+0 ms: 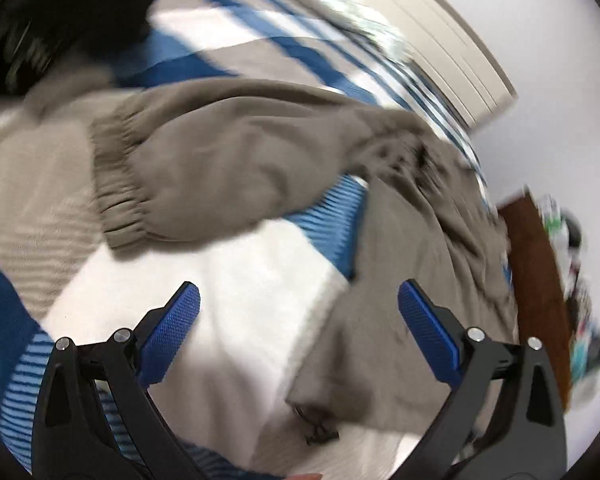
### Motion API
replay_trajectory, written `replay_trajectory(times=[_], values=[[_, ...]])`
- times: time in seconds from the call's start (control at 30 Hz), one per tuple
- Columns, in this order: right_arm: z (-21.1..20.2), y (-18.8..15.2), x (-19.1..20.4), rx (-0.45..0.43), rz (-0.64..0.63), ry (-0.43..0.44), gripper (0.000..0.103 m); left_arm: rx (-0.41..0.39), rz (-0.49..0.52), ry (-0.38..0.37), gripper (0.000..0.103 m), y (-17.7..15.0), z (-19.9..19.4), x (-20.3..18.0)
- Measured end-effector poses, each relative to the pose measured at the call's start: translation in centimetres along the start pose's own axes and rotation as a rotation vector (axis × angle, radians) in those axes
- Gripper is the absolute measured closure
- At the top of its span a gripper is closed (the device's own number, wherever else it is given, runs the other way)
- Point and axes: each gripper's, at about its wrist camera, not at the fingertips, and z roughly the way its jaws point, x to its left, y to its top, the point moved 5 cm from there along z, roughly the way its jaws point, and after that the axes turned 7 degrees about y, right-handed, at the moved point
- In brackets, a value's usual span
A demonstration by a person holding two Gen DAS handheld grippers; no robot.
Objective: Fold large clothes
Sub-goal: 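Grasp the other sleeve cuff with the left gripper and lift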
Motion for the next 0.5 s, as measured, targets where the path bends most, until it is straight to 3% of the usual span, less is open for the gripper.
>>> replay_trajectory(times=[0.13, 0.4, 0.43, 0.47, 0.5], values=[[-0.1, -0.3, -0.1, -0.003, 0.003, 0.014, 0.090, 0.030, -0.167, -0.009, 0.006, 0.9, 2.3, 2.2], [-0.3, -0.4, -0.4, -0.006, 0.015, 0.030, 0.090, -0.051, -0.339, 0.023, 0.008, 5.3, 4.6, 3.7], [-0.3, -0.4, -0.5, -0.006, 0.019, 0.033, 0.090, -0.062, -0.344, 0.038, 0.014, 5.8, 4.7, 3.7], [-0.2, -0.3, -0.5, -0.006, 0.024, 0.037, 0.090, -0.071, -0.335, 0.052, 0.042, 6.4, 4.8, 3.6], [-0.2, -0.3, -0.5, -0.006, 0.029, 0.040, 0.090, -0.062, -0.315, 0.067, 0.061, 6.8, 5.0, 3.6]])
